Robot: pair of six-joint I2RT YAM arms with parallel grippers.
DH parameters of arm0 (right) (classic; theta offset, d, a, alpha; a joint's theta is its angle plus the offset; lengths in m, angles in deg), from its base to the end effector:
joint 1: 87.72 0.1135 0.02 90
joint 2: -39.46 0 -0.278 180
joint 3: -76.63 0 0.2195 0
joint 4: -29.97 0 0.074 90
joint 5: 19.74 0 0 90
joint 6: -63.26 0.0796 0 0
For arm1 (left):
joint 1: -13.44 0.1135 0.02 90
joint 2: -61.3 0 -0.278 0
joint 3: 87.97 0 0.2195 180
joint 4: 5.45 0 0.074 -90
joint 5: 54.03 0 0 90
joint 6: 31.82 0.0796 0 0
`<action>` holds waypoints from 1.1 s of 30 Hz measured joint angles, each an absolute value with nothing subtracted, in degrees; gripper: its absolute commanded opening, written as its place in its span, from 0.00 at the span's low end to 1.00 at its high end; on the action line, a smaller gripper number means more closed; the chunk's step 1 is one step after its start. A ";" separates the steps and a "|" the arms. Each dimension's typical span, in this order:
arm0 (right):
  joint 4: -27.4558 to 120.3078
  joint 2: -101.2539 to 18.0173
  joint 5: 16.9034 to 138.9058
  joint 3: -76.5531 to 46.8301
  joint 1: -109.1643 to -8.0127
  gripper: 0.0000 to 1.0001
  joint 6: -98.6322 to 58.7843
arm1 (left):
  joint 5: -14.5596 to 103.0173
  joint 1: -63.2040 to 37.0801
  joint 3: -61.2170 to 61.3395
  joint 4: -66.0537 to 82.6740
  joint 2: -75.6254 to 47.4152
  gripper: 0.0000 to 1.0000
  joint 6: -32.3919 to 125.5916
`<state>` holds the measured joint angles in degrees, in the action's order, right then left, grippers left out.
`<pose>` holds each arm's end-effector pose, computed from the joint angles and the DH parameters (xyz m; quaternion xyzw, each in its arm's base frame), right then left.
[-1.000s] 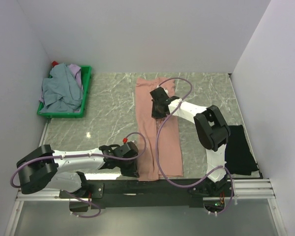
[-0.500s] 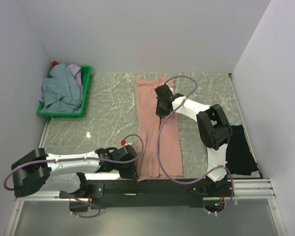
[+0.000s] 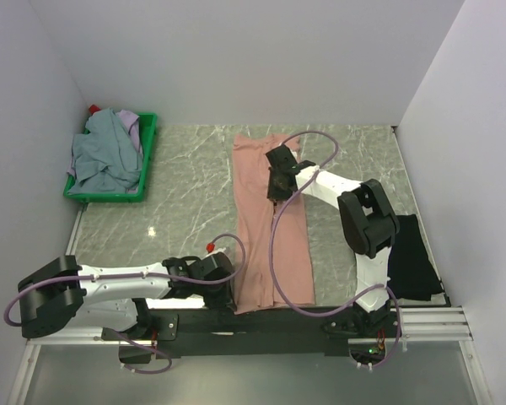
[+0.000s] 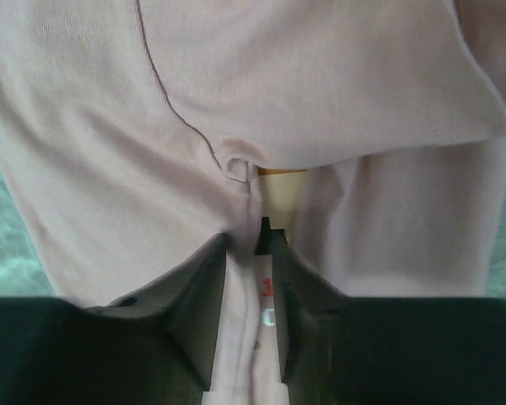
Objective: Fold and stack the t-shirts
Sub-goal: Fold the tshirt
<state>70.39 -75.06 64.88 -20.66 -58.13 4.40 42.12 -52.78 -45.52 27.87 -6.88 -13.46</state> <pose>0.3750 0.2044 0.1719 0.0260 0.9591 0.1018 0.2629 0.0701 -0.1802 0.1450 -0.0312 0.9620 -0.2672 0.0475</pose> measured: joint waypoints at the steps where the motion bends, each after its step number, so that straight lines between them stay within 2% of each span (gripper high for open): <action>1: 70.28 -74.75 64.92 -20.39 -58.13 0.43 4.37 | 42.12 -52.82 -45.52 27.91 -6.84 0.01 -13.48; 3: 70.12 -73.81 65.09 -19.72 -58.15 0.46 3.81 | 42.14 -52.93 -45.52 27.87 -6.75 0.01 -13.50; 8: 70.63 -72.43 65.25 -22.08 -58.15 0.46 2.80 | 42.12 -53.02 -45.63 27.82 -6.64 0.01 -13.72; 15: 72.09 -83.03 65.33 -43.56 -58.15 0.47 0.35 | 42.01 -53.04 -46.17 27.87 -5.61 0.01 -14.48; 17: 72.51 -85.75 65.18 -46.45 -58.15 0.47 -0.22 | 41.97 -53.04 -46.17 27.84 -5.59 0.01 -14.51; 27: 76.86 -93.29 64.20 -48.83 -58.15 0.45 -2.12 | 41.88 -53.04 -46.17 27.82 -5.66 0.01 -14.51; 29: 77.01 -93.55 64.15 -48.83 -58.15 0.43 -2.27 | 41.88 -53.04 -46.17 27.82 -5.70 0.01 -14.51; 33: 76.94 -93.66 63.96 -48.83 -58.13 0.27 -2.49 | 41.88 -53.04 -46.17 27.82 -5.70 0.01 -14.53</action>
<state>76.94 -93.66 63.96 -48.83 -58.13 -2.49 41.88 -53.04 -46.17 27.82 -5.70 -14.53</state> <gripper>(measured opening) 0.347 0.027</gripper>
